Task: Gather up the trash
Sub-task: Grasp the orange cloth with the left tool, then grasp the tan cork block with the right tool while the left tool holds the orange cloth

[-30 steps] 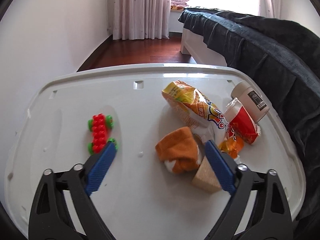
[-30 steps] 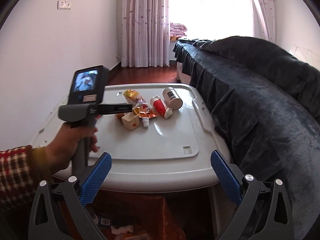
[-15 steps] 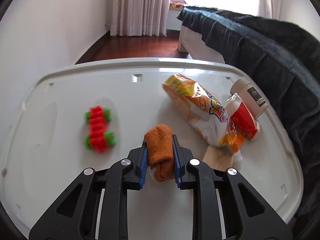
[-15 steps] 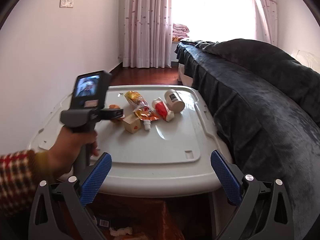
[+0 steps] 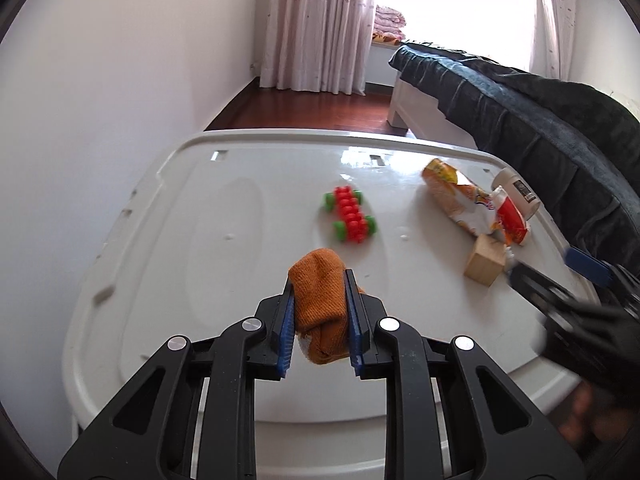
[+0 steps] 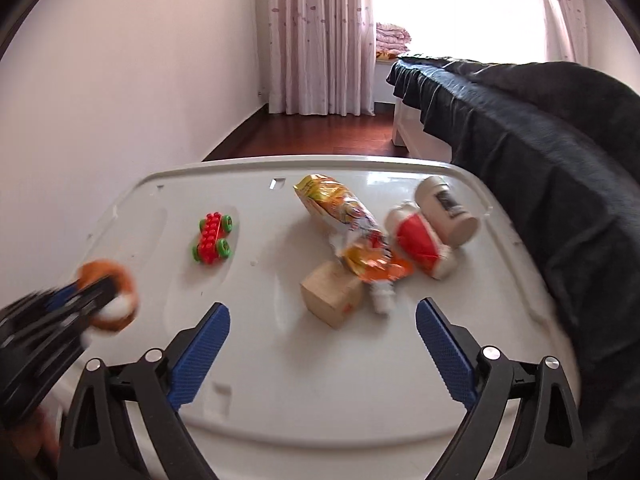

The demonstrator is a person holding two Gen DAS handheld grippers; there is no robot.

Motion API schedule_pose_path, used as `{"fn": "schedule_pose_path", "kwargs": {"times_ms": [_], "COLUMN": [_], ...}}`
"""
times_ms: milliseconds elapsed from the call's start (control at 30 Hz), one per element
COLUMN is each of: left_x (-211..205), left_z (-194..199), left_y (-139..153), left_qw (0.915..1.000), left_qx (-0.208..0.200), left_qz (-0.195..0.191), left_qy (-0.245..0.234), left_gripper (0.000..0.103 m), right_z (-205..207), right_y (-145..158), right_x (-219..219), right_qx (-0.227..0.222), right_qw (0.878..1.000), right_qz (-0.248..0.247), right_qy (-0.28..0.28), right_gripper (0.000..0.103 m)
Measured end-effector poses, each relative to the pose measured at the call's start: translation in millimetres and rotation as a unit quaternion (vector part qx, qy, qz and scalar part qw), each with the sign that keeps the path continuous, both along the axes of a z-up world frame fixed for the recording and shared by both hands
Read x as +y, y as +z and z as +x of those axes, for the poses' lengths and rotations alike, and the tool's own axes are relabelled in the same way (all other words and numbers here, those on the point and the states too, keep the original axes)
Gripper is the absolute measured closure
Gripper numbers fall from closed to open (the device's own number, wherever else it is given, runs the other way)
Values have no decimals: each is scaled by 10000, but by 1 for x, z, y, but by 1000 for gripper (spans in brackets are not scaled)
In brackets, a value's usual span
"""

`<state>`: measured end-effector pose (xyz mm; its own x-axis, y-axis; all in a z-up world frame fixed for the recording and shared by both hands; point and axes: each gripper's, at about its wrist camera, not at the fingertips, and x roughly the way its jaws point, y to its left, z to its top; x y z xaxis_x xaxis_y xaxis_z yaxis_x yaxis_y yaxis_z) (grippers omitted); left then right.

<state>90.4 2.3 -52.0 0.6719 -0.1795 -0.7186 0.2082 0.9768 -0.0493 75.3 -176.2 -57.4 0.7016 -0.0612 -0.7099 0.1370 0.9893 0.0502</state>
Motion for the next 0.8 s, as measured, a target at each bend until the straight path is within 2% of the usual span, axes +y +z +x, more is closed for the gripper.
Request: {"fn": "schedule_pose_path", "kwargs": {"times_ms": [100, 267, 333, 400, 467, 633, 800], "left_x": [15, 25, 26, 26, 25, 20, 15], "left_z": [-2, -4, -5, -6, -7, -12, -14], "left_y": [1, 1, 1, 2, 3, 5, 6], "left_qw": [9999, 9994, 9991, 9989, 9988, 9984, 9981], "left_qx": [12, 47, 60, 61, 54, 60, 70], "left_qz": [-158, -354, -413, -472, -494, -544, -576], "left_qy": [38, 24, 16, 5, -34, -108, -199], "left_gripper": [82, 82, 82, 82, 82, 82, 82], "right_z": [22, 53, 63, 69, 69, 67, 46], "right_y": [-15, -36, -44, -49, -51, -47, -32], "right_x": [10, 20, 18, 12, 3, -10, -19], "right_qx": [172, 529, 886, 1031, 1105, 1206, 1060], "right_qw": [9995, 9953, 9919, 9903, 9887, 9882, 9905], "right_qz": [-135, -498, -510, -382, -269, -179, -126], "right_qy": [-244, -635, -754, -854, -975, -931, -869], "right_gripper": [11, 24, 33, 43, 59, 60, 60]}}
